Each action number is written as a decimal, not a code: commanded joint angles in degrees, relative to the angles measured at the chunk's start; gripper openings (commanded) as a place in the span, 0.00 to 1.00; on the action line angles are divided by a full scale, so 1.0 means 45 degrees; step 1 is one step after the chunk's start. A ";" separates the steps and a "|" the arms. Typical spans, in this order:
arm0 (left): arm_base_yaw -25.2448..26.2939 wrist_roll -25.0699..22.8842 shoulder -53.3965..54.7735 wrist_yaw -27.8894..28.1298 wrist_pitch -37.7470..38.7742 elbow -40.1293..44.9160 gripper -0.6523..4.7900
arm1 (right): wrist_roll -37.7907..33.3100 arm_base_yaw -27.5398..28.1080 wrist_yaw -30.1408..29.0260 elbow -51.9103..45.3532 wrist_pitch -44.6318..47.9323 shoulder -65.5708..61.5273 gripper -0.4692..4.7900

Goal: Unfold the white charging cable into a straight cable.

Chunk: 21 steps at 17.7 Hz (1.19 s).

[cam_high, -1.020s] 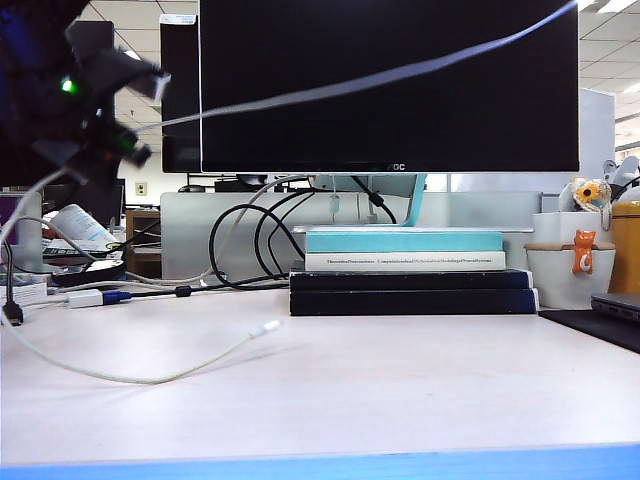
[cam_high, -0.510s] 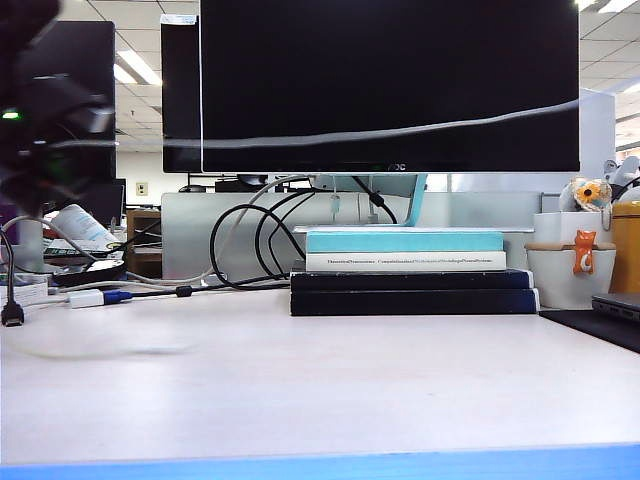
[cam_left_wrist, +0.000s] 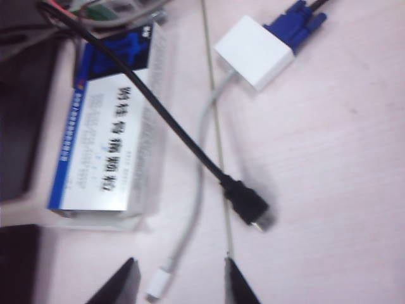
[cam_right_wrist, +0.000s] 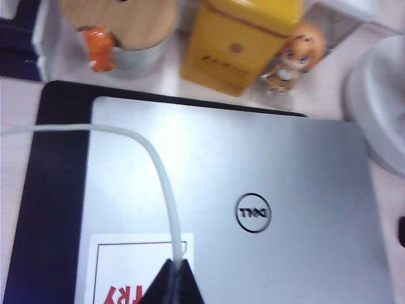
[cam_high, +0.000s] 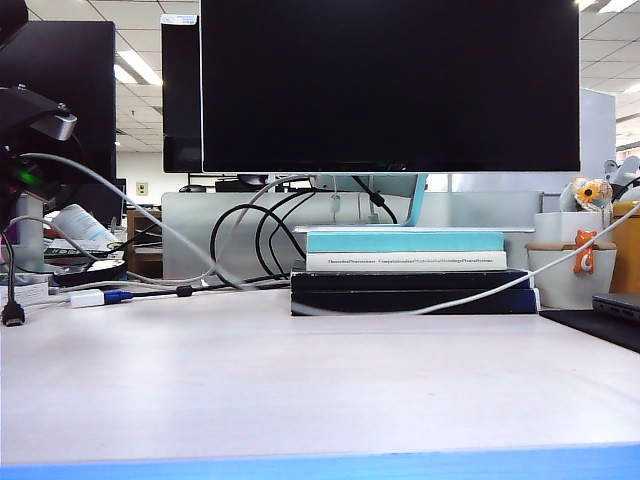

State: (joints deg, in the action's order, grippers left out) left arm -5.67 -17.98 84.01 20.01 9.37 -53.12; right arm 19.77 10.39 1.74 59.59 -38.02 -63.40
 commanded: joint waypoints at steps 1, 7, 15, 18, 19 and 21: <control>0.0010 0.0704 -0.0223 -0.0996 0.0452 0.0015 0.46 | 0.0000 0.0015 0.0117 0.0039 0.0019 -0.0549 0.28; 0.0010 -0.0772 -0.1151 -0.5838 0.3274 0.0005 0.55 | -0.0117 0.0126 0.0495 0.0053 0.0034 -0.1010 0.73; 0.0024 -0.0005 -0.1161 -0.4998 0.4974 -0.0024 1.00 | -0.0636 0.0170 0.0559 0.0053 0.0121 -0.1083 1.00; 0.0024 0.0151 -0.1141 -0.5979 0.6135 -0.0335 1.00 | -0.0840 0.0165 0.0063 0.0058 0.0500 -0.1093 1.00; 0.0024 0.0141 -0.1141 -0.6275 0.6669 -0.0578 1.00 | -0.1044 0.0170 -0.0199 0.0058 0.0627 -0.1093 1.00; 0.0024 0.0432 -0.1146 -0.6669 0.7898 -0.1375 1.00 | -0.1826 0.0165 -0.1229 0.0063 0.0903 -0.1093 1.00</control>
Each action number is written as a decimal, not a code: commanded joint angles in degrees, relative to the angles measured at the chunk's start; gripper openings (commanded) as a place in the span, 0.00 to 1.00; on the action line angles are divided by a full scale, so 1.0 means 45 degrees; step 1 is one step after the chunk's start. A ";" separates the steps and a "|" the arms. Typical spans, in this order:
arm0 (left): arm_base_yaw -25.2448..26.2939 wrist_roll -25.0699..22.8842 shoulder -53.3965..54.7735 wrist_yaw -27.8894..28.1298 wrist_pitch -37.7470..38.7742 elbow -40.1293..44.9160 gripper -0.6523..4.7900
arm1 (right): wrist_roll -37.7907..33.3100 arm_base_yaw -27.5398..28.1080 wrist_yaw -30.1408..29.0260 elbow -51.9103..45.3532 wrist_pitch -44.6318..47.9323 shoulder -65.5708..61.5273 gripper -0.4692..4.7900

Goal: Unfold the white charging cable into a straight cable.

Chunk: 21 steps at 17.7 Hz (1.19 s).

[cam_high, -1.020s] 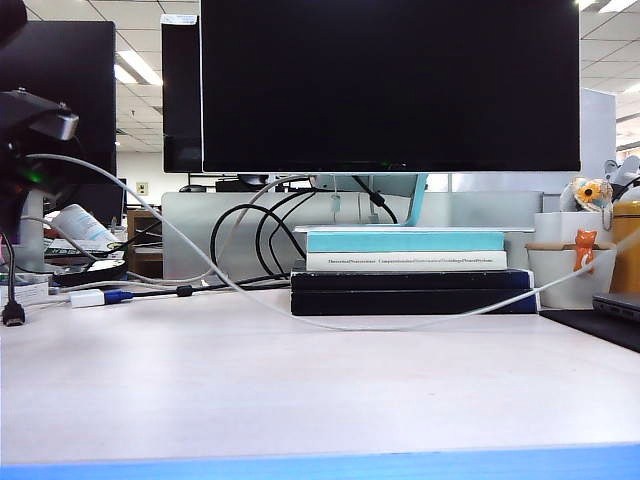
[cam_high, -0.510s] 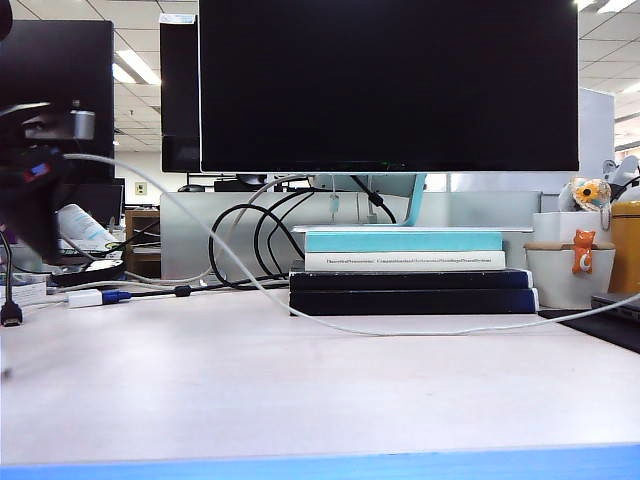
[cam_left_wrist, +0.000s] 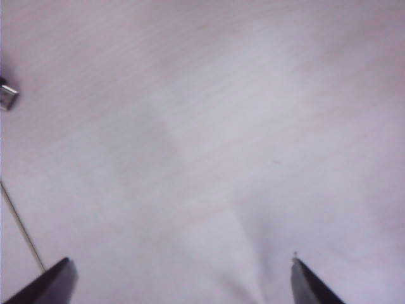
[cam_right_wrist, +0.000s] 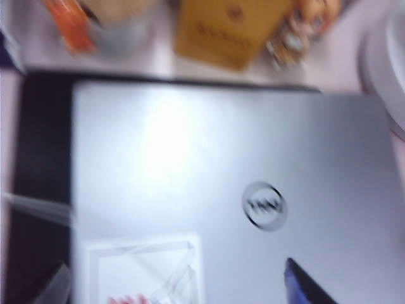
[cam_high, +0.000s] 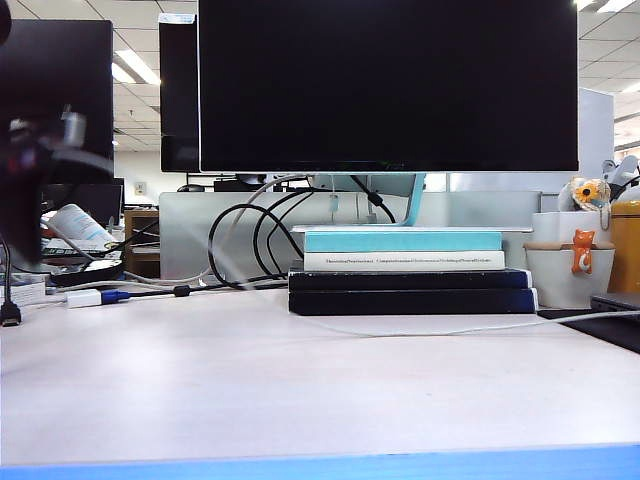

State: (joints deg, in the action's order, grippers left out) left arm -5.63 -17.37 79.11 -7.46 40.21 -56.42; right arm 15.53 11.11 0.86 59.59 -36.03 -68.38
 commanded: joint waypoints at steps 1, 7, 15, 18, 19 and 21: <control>0.0015 0.0748 -0.0058 -0.1117 0.1355 -0.1282 1.00 | -0.1336 0.0005 -0.2560 0.0063 0.0568 0.0015 1.00; 0.1195 0.1341 0.0505 0.2307 0.0976 -0.1851 1.00 | -0.3351 0.0087 -0.6018 0.0063 0.3269 0.1360 1.00; 0.2263 -0.0549 0.3997 -0.1987 0.3089 -0.1812 0.68 | -0.3143 0.0068 -0.6892 0.0053 0.1880 0.1389 1.00; 0.1860 -0.0573 0.4430 -0.1914 0.3570 -0.1860 0.68 | -0.3060 0.0063 -0.7053 0.0053 0.1938 0.1389 1.00; 0.1807 -0.0568 0.4274 -0.1583 0.3614 -0.1914 0.68 | -0.3060 0.0063 -0.7091 0.0053 0.1948 0.1389 1.00; 0.1438 -0.0627 0.3604 0.0466 0.3303 -0.2059 0.68 | -0.3065 0.0068 -0.7257 0.0053 0.1933 0.1389 1.00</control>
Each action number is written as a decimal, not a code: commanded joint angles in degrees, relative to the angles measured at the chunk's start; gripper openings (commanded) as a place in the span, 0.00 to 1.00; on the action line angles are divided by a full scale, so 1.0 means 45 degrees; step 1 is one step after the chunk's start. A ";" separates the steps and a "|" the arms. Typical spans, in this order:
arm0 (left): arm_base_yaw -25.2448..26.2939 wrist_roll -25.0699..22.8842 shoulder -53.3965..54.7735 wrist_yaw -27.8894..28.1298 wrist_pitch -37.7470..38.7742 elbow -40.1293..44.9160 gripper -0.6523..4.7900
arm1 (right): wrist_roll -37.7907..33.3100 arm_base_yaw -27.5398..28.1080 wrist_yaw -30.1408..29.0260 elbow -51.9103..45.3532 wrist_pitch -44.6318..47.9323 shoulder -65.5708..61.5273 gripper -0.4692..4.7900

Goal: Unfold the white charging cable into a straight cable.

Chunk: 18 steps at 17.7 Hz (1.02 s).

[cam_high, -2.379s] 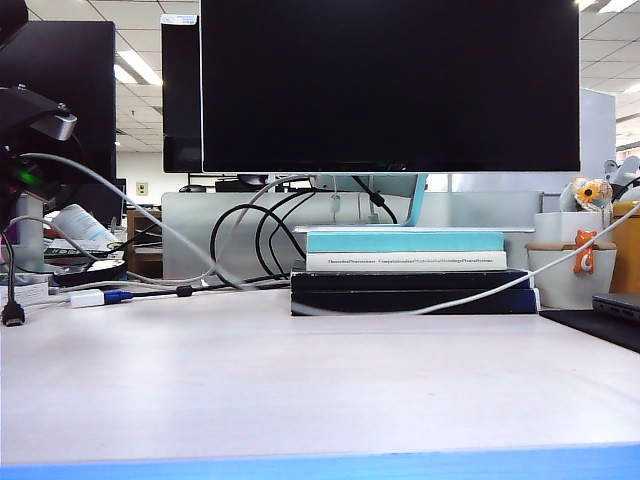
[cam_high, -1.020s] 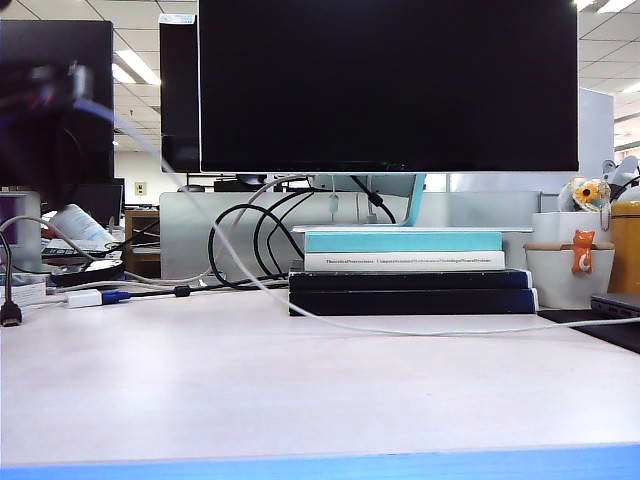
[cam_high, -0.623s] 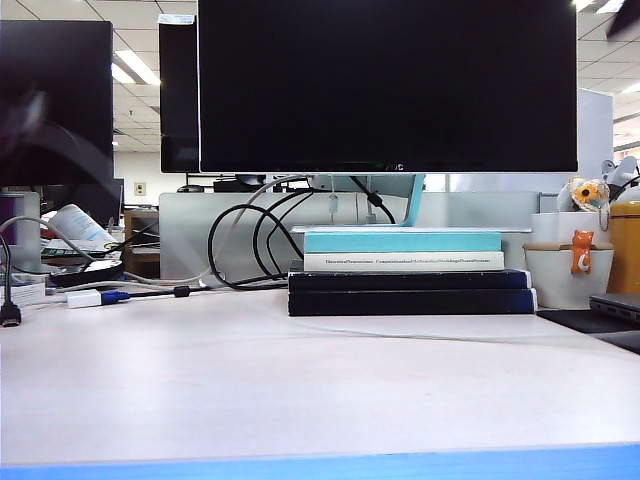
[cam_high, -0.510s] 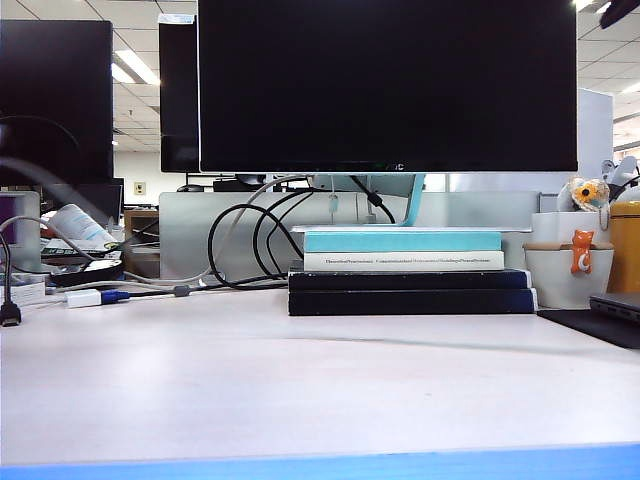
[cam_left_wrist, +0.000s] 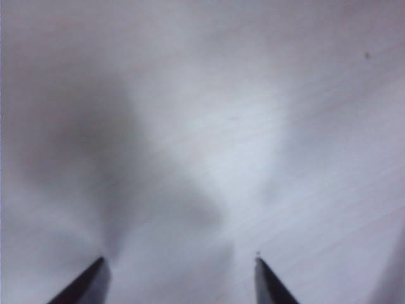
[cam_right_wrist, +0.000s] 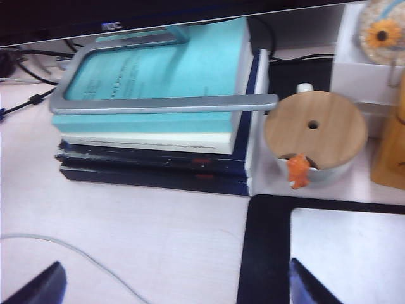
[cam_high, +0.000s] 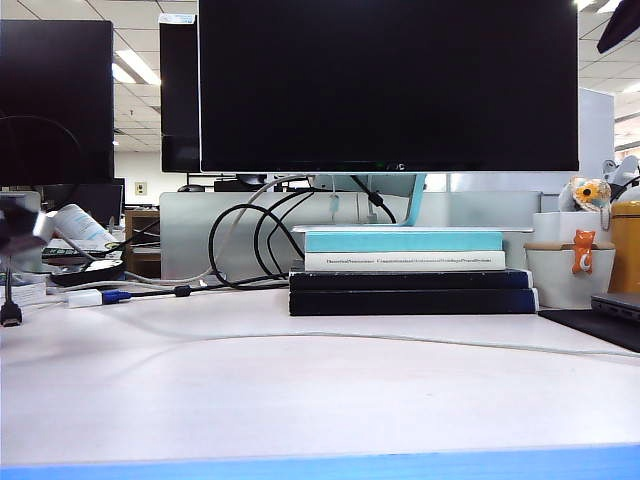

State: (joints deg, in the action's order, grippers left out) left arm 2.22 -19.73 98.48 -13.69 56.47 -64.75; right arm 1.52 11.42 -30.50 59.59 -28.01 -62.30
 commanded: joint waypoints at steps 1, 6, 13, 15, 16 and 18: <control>-0.0389 -0.0097 -0.1107 0.2603 -0.0986 -0.0209 0.68 | -0.0053 -0.0024 -0.1137 0.0053 0.0141 0.0005 1.00; -0.1797 -0.1481 -0.2662 0.2793 -0.4566 -0.0267 0.69 | 0.0214 -0.3390 -0.3444 0.0053 0.0413 -0.0437 1.00; -0.2239 -0.1520 -0.2681 0.5285 -0.4483 -0.0491 1.00 | 0.0291 -0.4541 -0.2453 0.0053 0.0481 -0.1044 1.00; -0.2191 -0.1515 -0.2681 0.6373 -0.3356 -0.0520 1.00 | 0.0296 -0.4459 -0.2239 0.0053 0.0457 -0.1044 1.00; -0.1996 -0.1418 -0.2681 0.6159 -0.2453 -0.0529 1.00 | 0.0296 -0.4454 -0.2244 0.0053 0.0457 -0.1044 1.00; -0.1681 -0.0942 -0.2681 0.4362 -0.0039 -0.0937 0.94 | 0.0355 -0.4449 -0.2244 0.0053 0.0325 -0.1064 1.00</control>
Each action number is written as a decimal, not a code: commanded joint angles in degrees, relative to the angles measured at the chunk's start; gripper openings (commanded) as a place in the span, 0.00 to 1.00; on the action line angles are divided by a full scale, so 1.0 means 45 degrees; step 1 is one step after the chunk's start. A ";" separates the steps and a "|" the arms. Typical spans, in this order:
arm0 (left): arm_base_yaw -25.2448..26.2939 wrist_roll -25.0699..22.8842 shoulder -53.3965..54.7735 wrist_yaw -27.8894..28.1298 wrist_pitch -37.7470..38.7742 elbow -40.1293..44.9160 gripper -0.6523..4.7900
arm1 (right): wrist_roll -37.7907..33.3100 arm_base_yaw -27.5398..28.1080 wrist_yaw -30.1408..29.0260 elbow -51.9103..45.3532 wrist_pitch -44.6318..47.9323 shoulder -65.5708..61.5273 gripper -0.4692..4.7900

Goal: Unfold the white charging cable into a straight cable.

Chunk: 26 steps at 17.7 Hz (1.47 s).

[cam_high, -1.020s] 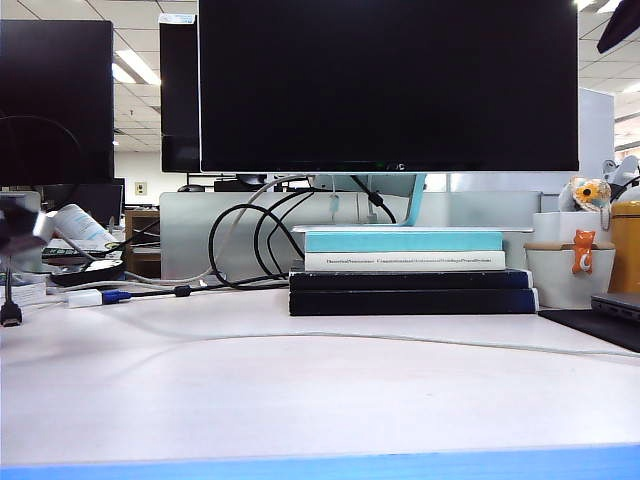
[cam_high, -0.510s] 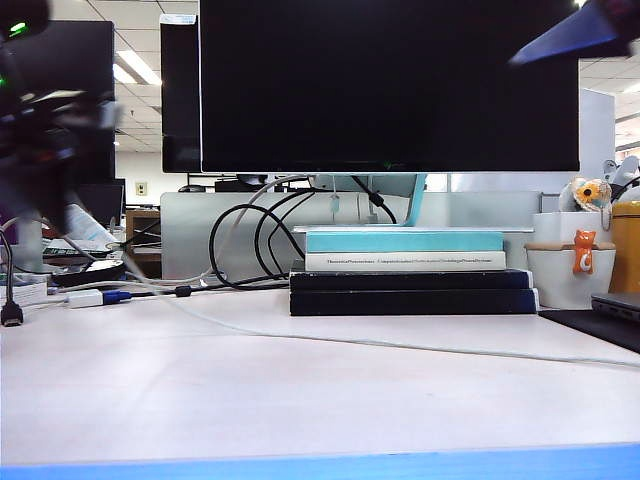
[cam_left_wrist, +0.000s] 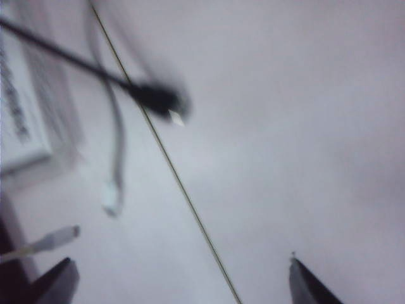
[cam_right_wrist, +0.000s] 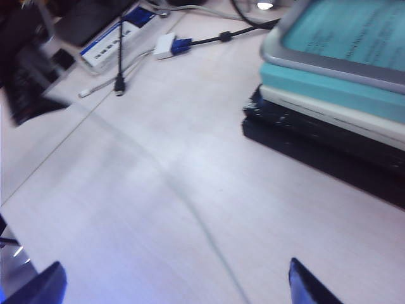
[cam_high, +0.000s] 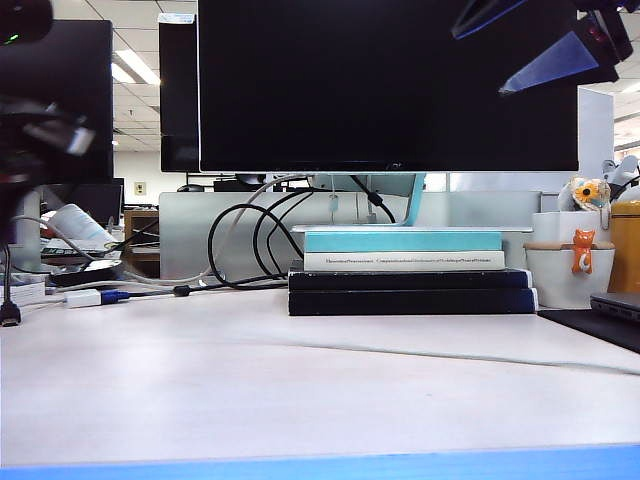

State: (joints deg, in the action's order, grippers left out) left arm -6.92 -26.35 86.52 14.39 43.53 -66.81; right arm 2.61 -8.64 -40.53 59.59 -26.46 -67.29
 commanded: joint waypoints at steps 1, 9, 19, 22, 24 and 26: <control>0.0476 0.0937 -0.0024 -0.2118 0.3230 -0.0709 0.94 | 0.0146 0.0010 -0.0015 0.0053 -0.0083 0.0044 1.00; 0.0563 0.1627 -0.0024 -0.6324 0.5202 -0.3910 0.94 | 0.0151 0.0005 -0.0121 0.0053 -0.0466 0.0039 1.00; 0.2327 0.4323 0.0034 -1.5096 0.1243 -0.4167 0.91 | 0.0549 0.0005 -0.0583 0.0053 -0.0928 0.0034 1.00; 0.2822 0.6669 0.0024 -1.4950 -0.0102 -0.4197 0.86 | 0.0515 0.0005 -0.0743 0.0053 -0.0675 0.0015 1.00; 0.2754 0.6713 0.0034 -1.4294 -0.0019 -0.4172 0.83 | 0.0010 -0.0170 -0.1957 0.0053 0.0257 -0.0083 1.00; 0.2132 0.6737 0.0029 -1.4639 -0.0403 -0.4172 0.83 | -0.0573 -0.1146 -0.2307 0.0053 0.2127 -0.0267 1.00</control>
State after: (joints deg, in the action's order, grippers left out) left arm 3.88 3.90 86.91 -49.93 43.53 -85.34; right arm 1.13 -11.79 -49.76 59.59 -22.44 -68.40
